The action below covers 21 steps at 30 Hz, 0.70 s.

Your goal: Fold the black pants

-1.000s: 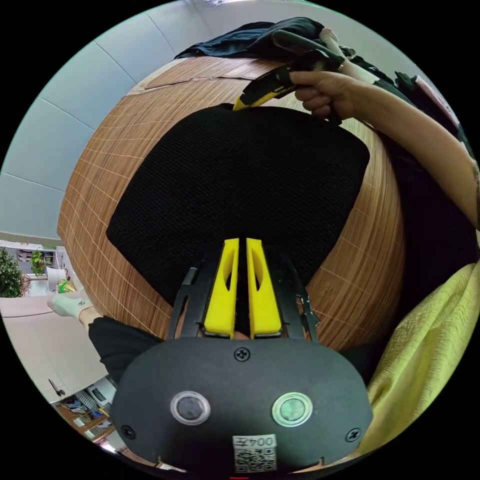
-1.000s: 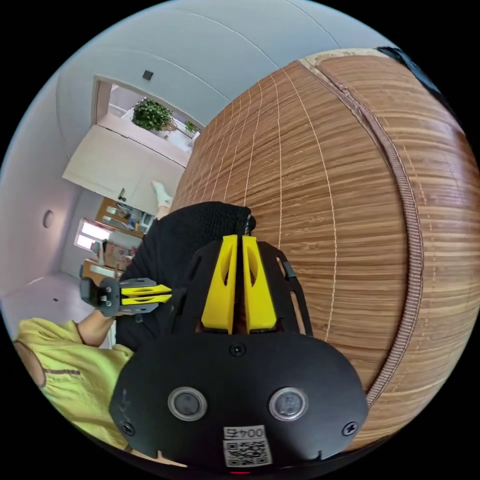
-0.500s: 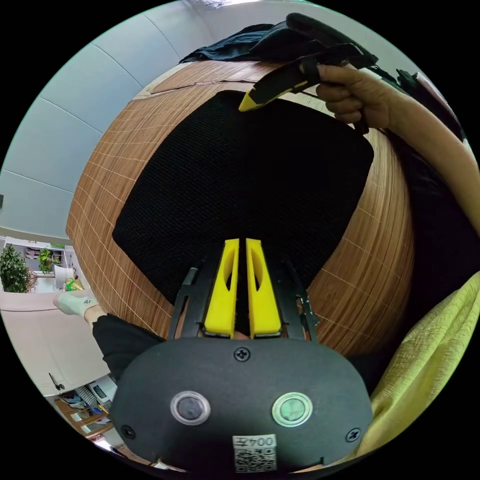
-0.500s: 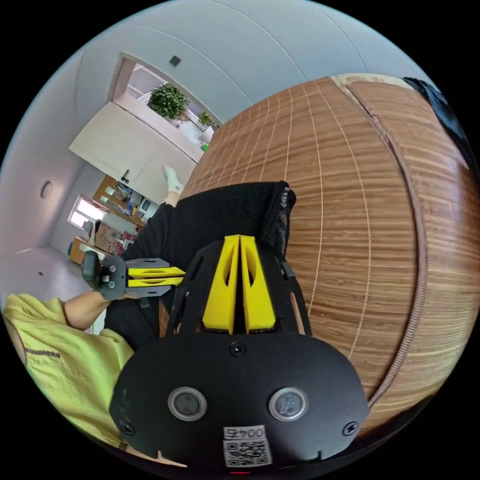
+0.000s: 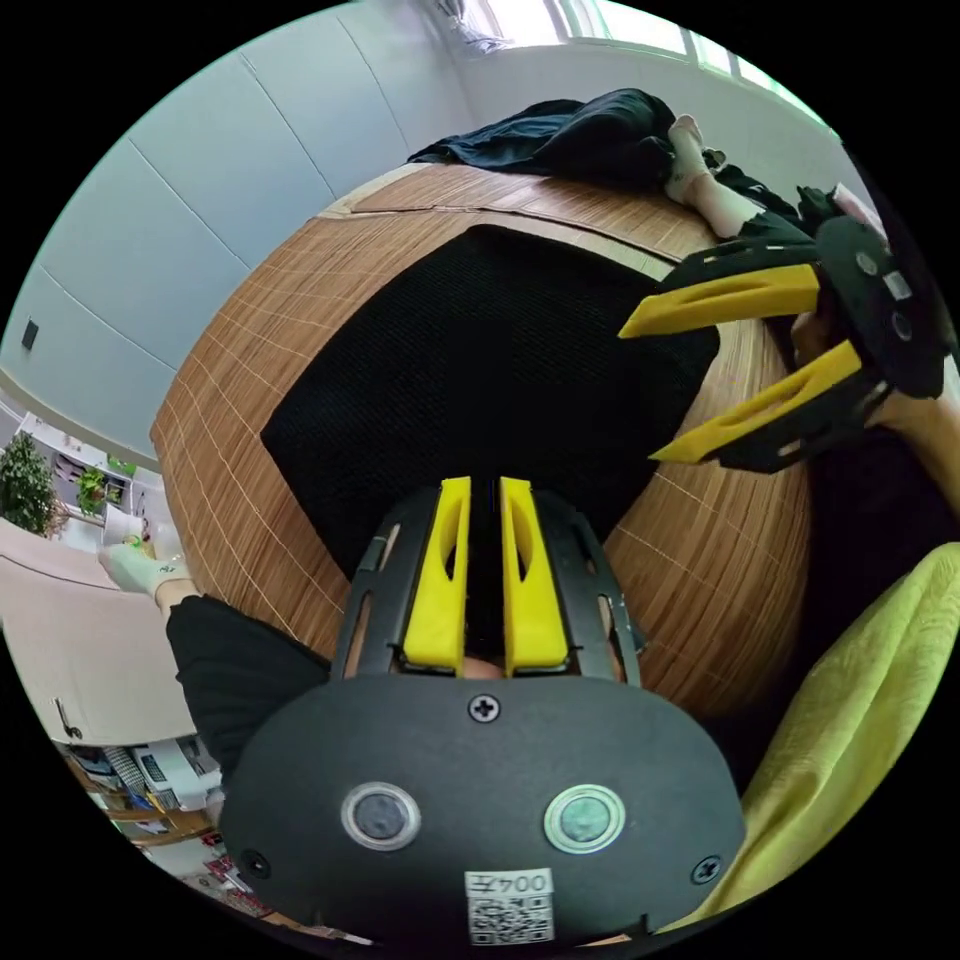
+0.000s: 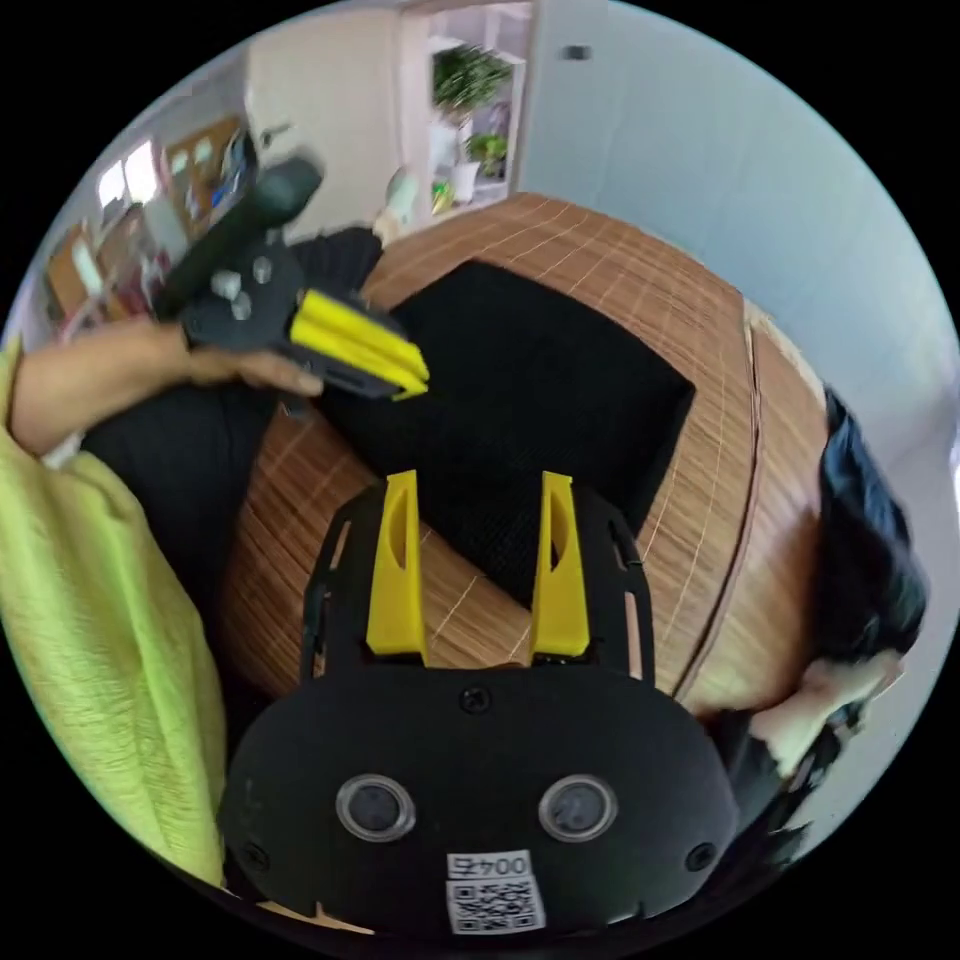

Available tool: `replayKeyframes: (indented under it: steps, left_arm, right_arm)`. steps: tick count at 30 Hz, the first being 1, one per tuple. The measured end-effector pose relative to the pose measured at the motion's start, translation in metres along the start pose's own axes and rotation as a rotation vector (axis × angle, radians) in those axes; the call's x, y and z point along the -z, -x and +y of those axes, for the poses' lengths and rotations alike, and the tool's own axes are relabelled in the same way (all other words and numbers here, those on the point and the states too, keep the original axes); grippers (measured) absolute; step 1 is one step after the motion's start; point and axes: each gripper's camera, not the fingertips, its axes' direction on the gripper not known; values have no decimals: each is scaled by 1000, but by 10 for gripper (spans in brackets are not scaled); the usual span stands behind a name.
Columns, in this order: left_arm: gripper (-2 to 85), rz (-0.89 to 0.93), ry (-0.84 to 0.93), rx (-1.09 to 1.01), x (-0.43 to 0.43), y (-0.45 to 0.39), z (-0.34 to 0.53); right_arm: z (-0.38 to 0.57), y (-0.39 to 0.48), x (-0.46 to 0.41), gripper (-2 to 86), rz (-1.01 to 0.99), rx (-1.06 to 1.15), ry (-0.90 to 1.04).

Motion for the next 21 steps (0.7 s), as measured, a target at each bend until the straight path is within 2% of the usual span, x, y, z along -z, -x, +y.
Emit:
replayKeyframes:
  steps: [4,9,12,15,17,21]
  left_arm:
    - [94,-83,-41,-72,40,-3,32]
    - [123,-187,-16,-189,68,-13,66]
    - [129,-231,13,-245,66,-18,70]
    - [136,-263,52,-270,60,-10,69]
    - [138,-247,52,-248,62,2,68]
    - [139,-224,53,-139,70,44,66]
  right_arm:
    - [-29,90,2,172,222,293,19]
    - [-50,142,-4,182,320,438,66]
    - [-55,158,-7,152,369,506,72]
    - [-59,159,-4,86,417,493,69]
    - [-63,155,6,78,382,463,47]
    - [-77,110,41,73,177,233,-19]
